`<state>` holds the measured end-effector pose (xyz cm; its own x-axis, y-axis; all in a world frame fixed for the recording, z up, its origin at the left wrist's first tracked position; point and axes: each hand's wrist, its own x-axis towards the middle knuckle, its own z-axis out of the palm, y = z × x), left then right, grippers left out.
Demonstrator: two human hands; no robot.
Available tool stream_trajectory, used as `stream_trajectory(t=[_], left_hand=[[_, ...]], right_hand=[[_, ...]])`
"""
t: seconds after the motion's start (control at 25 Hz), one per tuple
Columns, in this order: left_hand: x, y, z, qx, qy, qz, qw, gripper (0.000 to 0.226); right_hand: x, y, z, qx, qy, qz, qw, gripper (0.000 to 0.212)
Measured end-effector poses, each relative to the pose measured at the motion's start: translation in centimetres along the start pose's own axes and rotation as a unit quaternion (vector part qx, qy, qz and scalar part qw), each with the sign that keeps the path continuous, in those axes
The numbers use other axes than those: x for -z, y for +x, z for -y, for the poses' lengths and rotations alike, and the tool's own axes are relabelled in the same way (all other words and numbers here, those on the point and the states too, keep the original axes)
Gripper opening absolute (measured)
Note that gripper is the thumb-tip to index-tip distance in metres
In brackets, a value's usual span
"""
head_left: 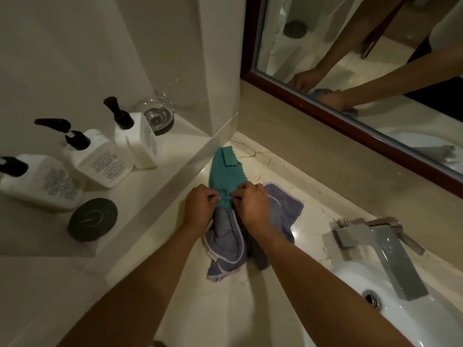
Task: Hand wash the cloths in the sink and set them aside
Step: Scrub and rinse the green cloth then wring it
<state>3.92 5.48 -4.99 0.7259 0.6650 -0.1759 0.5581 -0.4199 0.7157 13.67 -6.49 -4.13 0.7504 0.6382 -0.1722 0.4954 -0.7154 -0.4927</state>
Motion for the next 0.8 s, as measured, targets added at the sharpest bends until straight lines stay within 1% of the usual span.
stream_trajectory(t=[0.04,0.12,0.24,0.36,0.52,0.6,0.68,0.8], left_hand=[[0.3,0.2,-0.3,0.017,-0.024,-0.012,0.999,0.019],[1.0,0.2,-1.4,0.025,-0.061,-0.031,0.997,0.018],[2.4,-0.1,-4.9,0.006,-0.124,-0.052,0.991,0.011],[4.0,-1.3,-9.8,-0.010,-0.177,-0.071,0.982,0.020],[5.5,-5.4,-15.7,-0.032,-0.245,-0.066,0.967,0.031],[5.5,-8.5,-18.8,-0.051,-0.280,-0.034,0.958,0.034],[5.0,-11.7,-21.5,-0.070,-0.304,0.006,0.950,0.036],[3.5,-16.7,-25.3,-0.088,-0.341,0.086,0.932,0.035]], right_hand=[[0.3,0.1,0.2,-0.010,0.030,-0.010,0.999,0.021],[1.6,-0.2,0.8,-0.043,0.152,-0.034,0.987,0.019],[4.5,-1.2,2.1,-0.069,0.322,-0.093,0.940,0.019],[8.5,-2.6,3.8,-0.052,0.432,-0.144,0.889,0.020],[14.5,-6.9,4.4,-0.030,0.501,-0.175,0.847,0.034],[17.2,-10.0,3.6,-0.038,0.513,-0.190,0.836,0.036],[19.5,-13.3,2.5,-0.050,0.519,-0.205,0.828,0.031],[22.2,-19.0,0.1,-0.093,0.523,-0.233,0.815,0.028]])
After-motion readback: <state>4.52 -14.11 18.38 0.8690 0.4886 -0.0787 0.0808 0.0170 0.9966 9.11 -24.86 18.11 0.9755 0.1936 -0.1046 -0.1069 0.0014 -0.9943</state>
